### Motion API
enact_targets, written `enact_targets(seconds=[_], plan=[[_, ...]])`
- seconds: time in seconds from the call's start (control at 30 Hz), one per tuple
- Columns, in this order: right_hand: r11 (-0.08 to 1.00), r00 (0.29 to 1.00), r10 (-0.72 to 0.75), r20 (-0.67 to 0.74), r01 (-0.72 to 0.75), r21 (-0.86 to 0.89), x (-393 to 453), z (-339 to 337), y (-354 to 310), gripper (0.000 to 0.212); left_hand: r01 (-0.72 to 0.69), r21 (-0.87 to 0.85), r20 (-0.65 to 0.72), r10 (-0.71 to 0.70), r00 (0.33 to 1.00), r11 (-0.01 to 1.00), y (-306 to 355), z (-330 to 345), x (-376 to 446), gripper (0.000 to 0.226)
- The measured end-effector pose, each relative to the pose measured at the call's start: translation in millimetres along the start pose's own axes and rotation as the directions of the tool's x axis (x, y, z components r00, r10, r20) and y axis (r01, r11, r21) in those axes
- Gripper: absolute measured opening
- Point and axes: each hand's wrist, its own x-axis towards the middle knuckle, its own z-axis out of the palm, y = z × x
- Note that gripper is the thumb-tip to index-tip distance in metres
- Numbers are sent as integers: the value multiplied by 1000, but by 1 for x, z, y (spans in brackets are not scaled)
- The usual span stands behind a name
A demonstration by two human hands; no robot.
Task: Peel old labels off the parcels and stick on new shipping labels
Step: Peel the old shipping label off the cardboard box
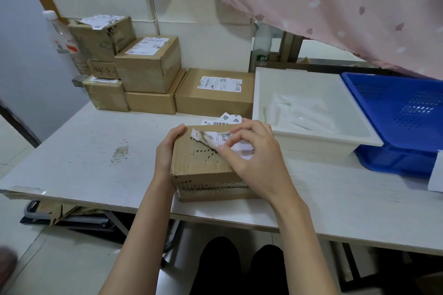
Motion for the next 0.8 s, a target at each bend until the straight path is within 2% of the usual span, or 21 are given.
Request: enact_targets(seconds=[0.1,0.23,0.3,0.4,0.47,0.57,0.67,0.8], plan=[[997,999,-22,24,23,-77,-1,0,2,16,7,-1,2,-7,1000,1000,1,1,-2,62],[999,993,3,-117,-9,-47,-2,4,3,19,-8,-14,-1,8,1000,1000,1,1,-2,43],[1000,991,13,-136,-17,-25,-1,4,3,18,-16,-10,-5,16,1000,1000,1,1,-2,40],[999,997,27,-67,-29,-26,2,2,2,12,-24,1,1,24,1000,1000,1,3,-3,34],[998,1000,20,-4,-20,-60,3,1,0,14,-38,-4,-9,38,999,999,2,4,-4,27],[992,1000,-18,16,19,-122,3,5,-2,23,-54,-6,0,54,999,999,2,5,-4,27],[974,994,-71,-80,52,-220,4,14,1,23,-51,-15,11,51,999,999,3,6,-6,27],[975,968,-10,-249,-46,-217,4,21,2,18,-73,-7,-11,73,997,997,3,7,-8,25]])
